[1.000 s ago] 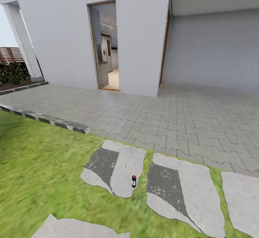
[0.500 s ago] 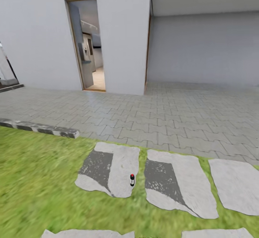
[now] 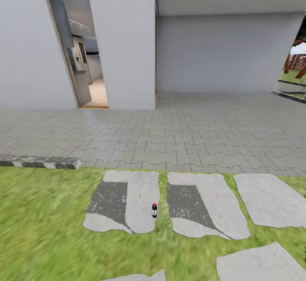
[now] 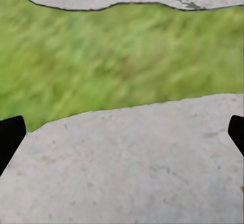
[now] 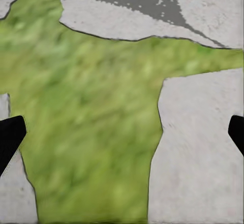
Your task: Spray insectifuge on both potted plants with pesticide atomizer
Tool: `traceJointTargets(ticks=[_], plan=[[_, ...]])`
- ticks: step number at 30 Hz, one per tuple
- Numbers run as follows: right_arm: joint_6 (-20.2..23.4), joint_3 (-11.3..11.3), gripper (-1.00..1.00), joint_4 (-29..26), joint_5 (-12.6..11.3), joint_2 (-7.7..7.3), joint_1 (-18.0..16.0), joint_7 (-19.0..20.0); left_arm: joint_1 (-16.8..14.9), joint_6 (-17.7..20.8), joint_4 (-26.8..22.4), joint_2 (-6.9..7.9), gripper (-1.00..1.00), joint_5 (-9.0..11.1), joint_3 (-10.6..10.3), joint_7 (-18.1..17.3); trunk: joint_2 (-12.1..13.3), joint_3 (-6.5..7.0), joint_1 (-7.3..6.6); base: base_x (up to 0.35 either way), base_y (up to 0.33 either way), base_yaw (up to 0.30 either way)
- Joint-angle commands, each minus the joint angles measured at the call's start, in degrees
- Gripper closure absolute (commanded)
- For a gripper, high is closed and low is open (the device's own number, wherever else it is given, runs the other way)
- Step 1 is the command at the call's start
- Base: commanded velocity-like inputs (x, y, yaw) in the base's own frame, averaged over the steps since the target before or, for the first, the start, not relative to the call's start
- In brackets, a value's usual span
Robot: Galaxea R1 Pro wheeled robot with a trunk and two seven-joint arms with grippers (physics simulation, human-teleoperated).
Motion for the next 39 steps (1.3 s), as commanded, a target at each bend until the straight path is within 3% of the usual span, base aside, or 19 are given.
traceJointTargets(ticks=[1, 39], plan=[[-0.17, -0.02, -1.00, 0.02, 0.03, 0.00, -0.04, -0.02, -0.02, -0.18, 0.04, -0.01, -1.00, -0.10, 0.11, -0.02, -0.02, -0.09, -0.01, 0.000, 0.309, -0.289], [-0.17, -0.02, -1.00, 0.02, -0.06, 0.00, -0.04, -0.02, -0.02, -0.18, 0.04, -0.01, -1.00, -0.10, 0.12, -0.02, -0.02, -1.56, -0.01, 0.000, 0.309, -0.289]])
